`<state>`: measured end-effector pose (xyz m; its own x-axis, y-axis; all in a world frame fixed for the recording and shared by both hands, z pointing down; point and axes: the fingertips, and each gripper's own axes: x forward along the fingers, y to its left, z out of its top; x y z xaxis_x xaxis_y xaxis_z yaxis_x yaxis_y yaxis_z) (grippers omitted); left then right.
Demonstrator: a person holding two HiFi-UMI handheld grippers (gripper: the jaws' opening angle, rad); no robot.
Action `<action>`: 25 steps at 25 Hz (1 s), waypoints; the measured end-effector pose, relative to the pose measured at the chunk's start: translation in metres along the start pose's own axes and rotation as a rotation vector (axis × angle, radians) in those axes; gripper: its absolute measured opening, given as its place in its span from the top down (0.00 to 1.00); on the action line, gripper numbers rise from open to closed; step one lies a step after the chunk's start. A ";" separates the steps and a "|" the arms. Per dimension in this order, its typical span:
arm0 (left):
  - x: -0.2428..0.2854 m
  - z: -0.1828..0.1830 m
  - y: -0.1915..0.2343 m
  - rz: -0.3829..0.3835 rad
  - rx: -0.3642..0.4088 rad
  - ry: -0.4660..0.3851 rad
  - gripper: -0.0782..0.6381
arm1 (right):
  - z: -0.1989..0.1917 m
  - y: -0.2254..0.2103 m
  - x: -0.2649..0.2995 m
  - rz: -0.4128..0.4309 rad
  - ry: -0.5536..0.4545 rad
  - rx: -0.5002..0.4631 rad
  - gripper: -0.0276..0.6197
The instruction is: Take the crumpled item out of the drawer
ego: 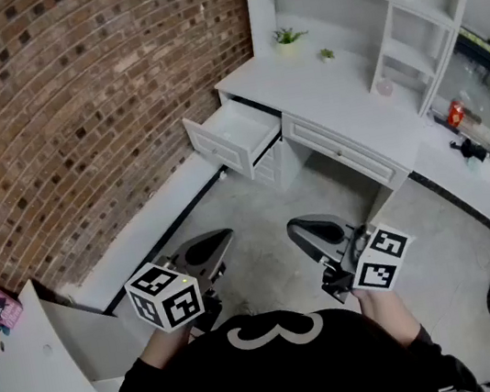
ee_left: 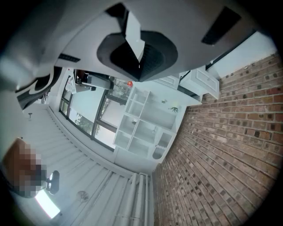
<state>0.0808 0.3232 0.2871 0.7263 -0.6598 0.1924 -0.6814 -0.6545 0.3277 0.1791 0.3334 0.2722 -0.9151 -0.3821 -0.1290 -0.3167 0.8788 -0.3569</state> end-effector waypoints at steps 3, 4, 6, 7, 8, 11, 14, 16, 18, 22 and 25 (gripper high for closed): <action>-0.002 -0.004 -0.001 -0.001 -0.002 0.001 0.89 | -0.001 0.001 -0.002 -0.008 0.001 -0.006 0.94; -0.003 -0.005 -0.001 -0.001 -0.003 0.001 0.89 | -0.002 0.001 -0.003 -0.011 0.002 -0.008 0.94; -0.002 -0.007 -0.001 -0.001 -0.006 -0.001 0.89 | -0.003 0.000 -0.005 -0.013 0.006 -0.010 0.94; -0.002 -0.007 0.000 0.000 -0.007 -0.002 0.89 | -0.003 0.000 -0.005 -0.014 0.010 -0.011 0.94; -0.001 -0.006 0.000 0.000 -0.008 -0.004 0.89 | -0.002 0.000 -0.005 -0.013 0.013 -0.013 0.94; 0.001 -0.001 0.001 0.001 -0.006 -0.012 0.89 | 0.002 0.000 -0.004 -0.010 0.019 -0.027 0.94; 0.004 0.002 0.003 -0.002 -0.001 -0.014 0.89 | 0.006 -0.004 -0.004 -0.010 0.009 -0.026 0.94; 0.008 0.003 0.005 -0.006 0.003 -0.010 0.89 | 0.008 -0.009 -0.005 -0.007 -0.017 0.005 0.94; 0.012 0.005 0.005 -0.010 0.007 -0.007 0.89 | 0.010 -0.015 -0.006 -0.008 -0.041 0.031 0.94; 0.020 0.005 0.016 -0.010 -0.003 -0.003 0.89 | 0.009 -0.028 -0.001 -0.038 -0.039 0.013 0.94; 0.027 0.002 0.031 -0.003 -0.018 0.002 0.89 | 0.006 -0.043 0.005 -0.051 -0.036 0.009 0.93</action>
<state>0.0791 0.2843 0.3003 0.7283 -0.6575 0.1934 -0.6778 -0.6495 0.3444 0.1894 0.2920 0.2813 -0.8882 -0.4366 -0.1433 -0.3603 0.8552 -0.3725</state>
